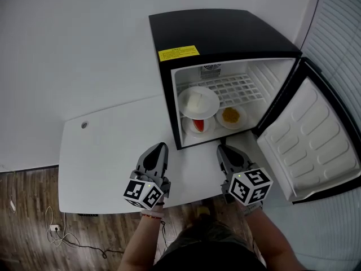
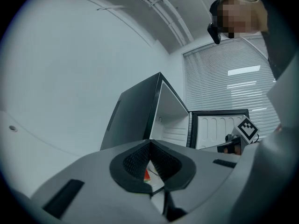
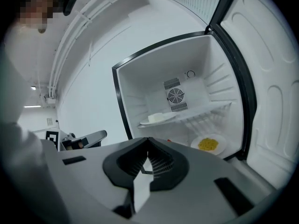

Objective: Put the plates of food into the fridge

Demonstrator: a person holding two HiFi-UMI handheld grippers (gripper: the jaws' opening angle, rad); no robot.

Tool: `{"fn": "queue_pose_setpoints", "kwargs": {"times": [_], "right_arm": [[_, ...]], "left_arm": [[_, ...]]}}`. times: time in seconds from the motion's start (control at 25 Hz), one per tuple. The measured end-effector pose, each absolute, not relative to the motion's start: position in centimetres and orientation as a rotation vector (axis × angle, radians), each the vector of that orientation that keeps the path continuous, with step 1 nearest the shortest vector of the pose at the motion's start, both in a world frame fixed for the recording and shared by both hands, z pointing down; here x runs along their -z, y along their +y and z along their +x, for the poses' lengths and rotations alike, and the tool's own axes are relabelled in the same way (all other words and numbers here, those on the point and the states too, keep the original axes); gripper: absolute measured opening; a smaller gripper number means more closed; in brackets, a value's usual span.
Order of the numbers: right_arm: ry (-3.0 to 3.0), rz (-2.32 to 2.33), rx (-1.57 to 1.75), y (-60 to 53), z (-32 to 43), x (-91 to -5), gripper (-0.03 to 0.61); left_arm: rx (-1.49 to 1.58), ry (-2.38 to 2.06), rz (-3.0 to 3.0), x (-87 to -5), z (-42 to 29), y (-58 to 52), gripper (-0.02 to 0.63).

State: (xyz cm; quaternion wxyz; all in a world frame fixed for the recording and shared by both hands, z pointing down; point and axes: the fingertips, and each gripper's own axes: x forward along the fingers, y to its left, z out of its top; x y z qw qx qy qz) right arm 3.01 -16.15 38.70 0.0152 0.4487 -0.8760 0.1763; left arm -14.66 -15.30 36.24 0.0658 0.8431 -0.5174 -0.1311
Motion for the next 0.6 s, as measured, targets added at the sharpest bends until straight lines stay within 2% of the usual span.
{"fn": "queue_pose_setpoints", "kwargs": {"times": [0.6], "right_arm": [[-2.686,1.398,-0.368,-12.1,3.9,-40.1,0.005]], "left_arm": [[0.360,-1.537,2.527,-38.6,-14.4,-11.4,0.006]]}}
